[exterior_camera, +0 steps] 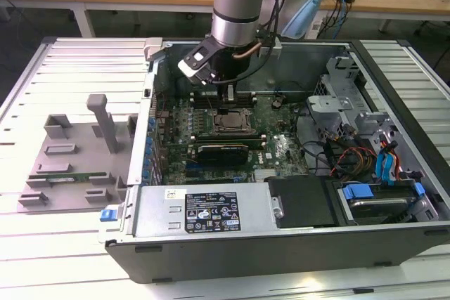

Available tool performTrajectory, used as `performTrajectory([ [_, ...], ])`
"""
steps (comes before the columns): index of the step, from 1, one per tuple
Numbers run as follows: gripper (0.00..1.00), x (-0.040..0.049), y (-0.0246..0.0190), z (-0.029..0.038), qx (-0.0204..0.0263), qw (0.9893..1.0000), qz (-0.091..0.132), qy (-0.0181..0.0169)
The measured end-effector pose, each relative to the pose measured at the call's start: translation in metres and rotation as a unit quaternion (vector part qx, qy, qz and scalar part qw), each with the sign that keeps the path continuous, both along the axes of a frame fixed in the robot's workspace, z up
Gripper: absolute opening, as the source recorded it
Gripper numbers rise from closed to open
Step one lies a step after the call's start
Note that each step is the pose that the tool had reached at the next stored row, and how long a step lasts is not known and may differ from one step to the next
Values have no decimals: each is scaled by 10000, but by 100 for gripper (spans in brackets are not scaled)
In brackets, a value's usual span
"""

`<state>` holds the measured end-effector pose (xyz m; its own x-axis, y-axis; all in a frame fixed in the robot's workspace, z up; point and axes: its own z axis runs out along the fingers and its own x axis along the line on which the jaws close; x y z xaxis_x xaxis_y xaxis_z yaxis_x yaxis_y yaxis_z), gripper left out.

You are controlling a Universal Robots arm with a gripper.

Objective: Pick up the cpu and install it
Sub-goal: 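Close the cpu cover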

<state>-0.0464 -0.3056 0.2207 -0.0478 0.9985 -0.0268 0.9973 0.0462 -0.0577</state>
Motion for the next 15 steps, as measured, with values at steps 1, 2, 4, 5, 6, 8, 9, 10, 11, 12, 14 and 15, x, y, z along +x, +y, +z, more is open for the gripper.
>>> performTrajectory([
  [1, 11, 0, 0, -22, 0, 10000, 0, 0],
  [2, 11, -1, -1, -44, -1, 10000, 0, 1],
  [4, 11, -1, 0, -117, 0, 10000, -1, 0],
  [5, 11, -1, 0, -128, 0, 10000, -1, 0],
  [6, 11, -1, 0, -134, 0, 10000, -1, 0],
  [8, 11, -1, 0, -149, -1, 10000, -1, 0],
  [9, 11, -1, -1, -154, -1, 10000, -1, 1],
  [10, 11, -1, -1, -157, -2, 10000, 0, 1],
  [11, 11, -2, -1, -162, -3, 10000, -1, 2],
  [12, 11, -1, -1, -164, -2, 10000, -1, 1],
  [14, 11, 6, -1, -164, -1, 10000, 0, 2],
  [15, 11, 17, -1, -164, -1, 10000, 3, 1],
])
